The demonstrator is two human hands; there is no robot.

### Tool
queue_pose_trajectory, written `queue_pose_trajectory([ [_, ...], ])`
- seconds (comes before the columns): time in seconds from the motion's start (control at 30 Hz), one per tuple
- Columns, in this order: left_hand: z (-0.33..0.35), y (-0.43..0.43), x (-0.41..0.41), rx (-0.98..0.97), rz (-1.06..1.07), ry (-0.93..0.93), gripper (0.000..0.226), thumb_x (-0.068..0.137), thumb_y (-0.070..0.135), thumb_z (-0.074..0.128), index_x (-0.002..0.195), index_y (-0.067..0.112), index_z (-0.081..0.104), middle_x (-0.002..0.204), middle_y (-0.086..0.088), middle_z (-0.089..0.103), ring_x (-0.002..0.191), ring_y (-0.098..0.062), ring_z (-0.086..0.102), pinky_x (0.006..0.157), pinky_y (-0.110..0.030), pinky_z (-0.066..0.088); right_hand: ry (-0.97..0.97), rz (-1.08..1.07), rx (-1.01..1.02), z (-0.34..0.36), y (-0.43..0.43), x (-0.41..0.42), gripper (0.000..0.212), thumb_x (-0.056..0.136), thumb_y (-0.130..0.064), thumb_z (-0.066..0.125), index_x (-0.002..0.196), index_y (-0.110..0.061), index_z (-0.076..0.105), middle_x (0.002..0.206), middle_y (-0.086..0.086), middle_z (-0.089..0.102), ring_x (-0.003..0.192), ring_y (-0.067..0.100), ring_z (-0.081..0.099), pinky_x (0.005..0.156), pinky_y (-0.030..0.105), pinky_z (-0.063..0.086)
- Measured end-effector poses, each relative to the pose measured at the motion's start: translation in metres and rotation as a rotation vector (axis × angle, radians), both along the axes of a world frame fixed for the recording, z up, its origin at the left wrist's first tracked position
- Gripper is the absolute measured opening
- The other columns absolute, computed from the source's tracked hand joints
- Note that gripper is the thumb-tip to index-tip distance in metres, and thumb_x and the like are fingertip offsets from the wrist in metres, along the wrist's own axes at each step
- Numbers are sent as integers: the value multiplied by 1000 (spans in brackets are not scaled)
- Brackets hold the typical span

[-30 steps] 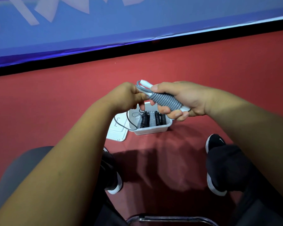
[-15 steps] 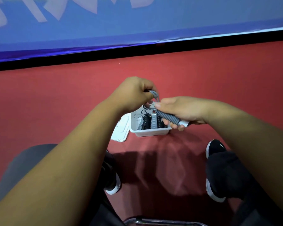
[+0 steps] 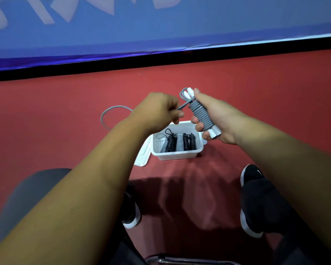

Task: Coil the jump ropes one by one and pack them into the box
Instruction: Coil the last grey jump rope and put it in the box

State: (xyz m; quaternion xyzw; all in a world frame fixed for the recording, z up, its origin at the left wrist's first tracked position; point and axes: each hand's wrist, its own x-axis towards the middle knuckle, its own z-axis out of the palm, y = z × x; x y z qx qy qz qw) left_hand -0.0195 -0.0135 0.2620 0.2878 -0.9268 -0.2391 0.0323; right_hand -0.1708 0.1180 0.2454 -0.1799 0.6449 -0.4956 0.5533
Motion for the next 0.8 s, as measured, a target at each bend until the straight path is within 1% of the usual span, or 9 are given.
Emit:
queue_pose_trajectory([
  [0.07, -2, 4, -1, 93, 16, 12, 23, 103, 34, 62, 88, 19, 69, 67, 7, 74, 60, -10, 61, 59, -28, 43, -26, -9, -25, 2, -1, 0, 52, 90, -76, 64, 104, -26, 61, 73, 2, 58, 51, 13, 46, 49, 23, 32],
  [0.13, -3, 8, -2, 187, 34, 71, 26, 106, 36, 57, 93, 20, 71, 68, 3, 69, 60, -11, 57, 60, -28, 43, -51, -12, -36, 4, -1, -2, 49, 90, -73, 65, 103, -26, 59, 72, 0, 55, 51, 12, 43, 49, 22, 30],
  [0.2, -3, 9, -3, 304, 55, 144, 33, 107, 45, 54, 98, 22, 75, 70, 3, 59, 63, -11, 51, 63, -29, 43, -67, -17, -34, 5, 0, -5, 46, 92, -70, 63, 102, -25, 60, 71, -1, 54, 50, 12, 42, 49, 22, 28],
  [0.27, -2, 9, -3, 500, 89, 222, 43, 107, 54, 49, 101, 22, 77, 70, 3, 49, 62, -14, 42, 58, -29, 36, -60, -18, -35, 5, 0, -8, 46, 93, -67, 61, 102, -22, 64, 72, -1, 54, 51, 12, 42, 49, 23, 28],
  [0.33, -3, 6, -3, 616, 104, 272, 43, 108, 51, 48, 103, 19, 77, 70, 1, 47, 64, -16, 36, 58, -31, 30, -51, -27, -51, 6, 1, -10, 46, 94, -65, 61, 106, -20, 66, 72, 0, 55, 51, 13, 43, 49, 24, 29],
  [0.5, -2, 1, 0, 611, 130, 280, 21, 105, 32, 62, 108, 21, 79, 76, 6, 60, 62, -6, 45, 62, -28, 35, -55, 26, -80, 10, 5, -10, 52, 99, -64, 58, 104, -13, 71, 71, 2, 55, 50, 15, 42, 46, 22, 30],
  [0.6, -1, -1, 2, 587, 129, 263, 16, 102, 26, 67, 107, 23, 82, 80, 3, 67, 75, -12, 50, 66, -26, 39, -74, 86, -90, 15, 7, -10, 54, 100, -65, 56, 100, -13, 68, 71, 3, 53, 50, 15, 41, 45, 22, 29],
  [0.73, 0, 0, 4, 554, 109, 198, 8, 94, 20, 77, 91, 24, 84, 78, -1, 70, 67, -7, 52, 66, -21, 44, -136, 259, -36, 18, 12, -8, 51, 100, -66, 54, 102, -15, 61, 70, 2, 50, 48, 13, 37, 39, 18, 26],
  [0.8, 0, 1, 5, 551, 69, 171, 17, 90, 17, 81, 78, 29, 84, 75, -1, 71, 65, -8, 52, 64, -20, 45, -192, 376, 3, 19, 16, -8, 48, 101, -65, 51, 97, -18, 61, 69, 2, 46, 45, 11, 35, 39, 17, 22],
])
